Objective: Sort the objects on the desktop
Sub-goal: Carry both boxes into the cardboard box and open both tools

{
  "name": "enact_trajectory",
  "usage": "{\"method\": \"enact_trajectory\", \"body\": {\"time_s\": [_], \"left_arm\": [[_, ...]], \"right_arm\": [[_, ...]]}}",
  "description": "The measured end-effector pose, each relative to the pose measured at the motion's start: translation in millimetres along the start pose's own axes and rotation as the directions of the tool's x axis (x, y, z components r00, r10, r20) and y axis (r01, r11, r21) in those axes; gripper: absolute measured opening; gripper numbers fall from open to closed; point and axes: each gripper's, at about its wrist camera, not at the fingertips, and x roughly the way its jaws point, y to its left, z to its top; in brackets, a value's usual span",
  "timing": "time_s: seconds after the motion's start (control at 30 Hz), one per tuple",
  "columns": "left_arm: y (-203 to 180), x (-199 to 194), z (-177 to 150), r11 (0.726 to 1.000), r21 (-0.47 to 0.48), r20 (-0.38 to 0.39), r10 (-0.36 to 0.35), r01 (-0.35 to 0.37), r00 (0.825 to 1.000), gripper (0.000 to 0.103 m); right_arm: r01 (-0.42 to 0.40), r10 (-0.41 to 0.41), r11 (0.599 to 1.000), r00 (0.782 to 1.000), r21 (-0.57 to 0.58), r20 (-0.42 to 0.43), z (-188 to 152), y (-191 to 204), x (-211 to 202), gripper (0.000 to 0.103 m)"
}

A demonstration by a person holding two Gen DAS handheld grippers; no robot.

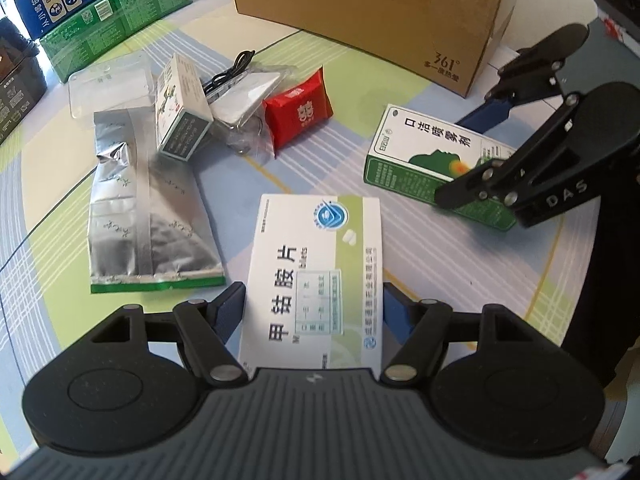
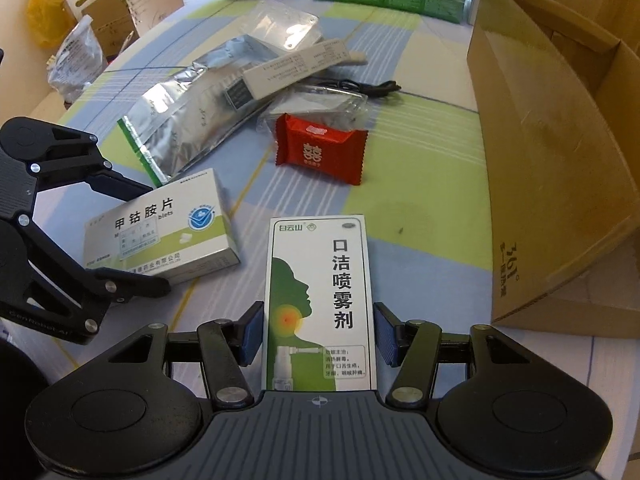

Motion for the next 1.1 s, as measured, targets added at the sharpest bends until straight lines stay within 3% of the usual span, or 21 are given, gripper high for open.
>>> {"method": "enact_trajectory", "body": {"time_s": [0.33, 0.63, 0.83, 1.1], "left_arm": [[-5.0, 0.1, 2.1, 0.999, -0.038, -0.003, 0.029, -0.029, 1.0, 0.067], [-15.5, -44.6, 17.9, 0.974, -0.211, 0.03, 0.088, -0.08, 0.996, 0.067], [-38.8, -81.3, 45.5, 0.946, -0.311, 0.087, 0.121, -0.089, 0.989, 0.067], [-85.8, -103.3, 115.6, 0.946, -0.315, 0.174, 0.136, -0.076, 0.975, 0.067]], "right_arm": [[0.017, -0.019, 0.999, 0.998, 0.035, 0.06, -6.1, 1.0, -12.3, 0.053], [0.011, -0.026, 0.996, 0.986, 0.089, 0.167, -15.0, 0.8, -77.2, 0.053], [0.023, -0.057, 0.992, 0.961, 0.128, 0.269, -10.9, -23.5, -142.3, 0.053], [0.111, -0.172, 0.974, 0.928, 0.198, 0.329, 4.6, -99.4, -201.8, 0.053]]}}
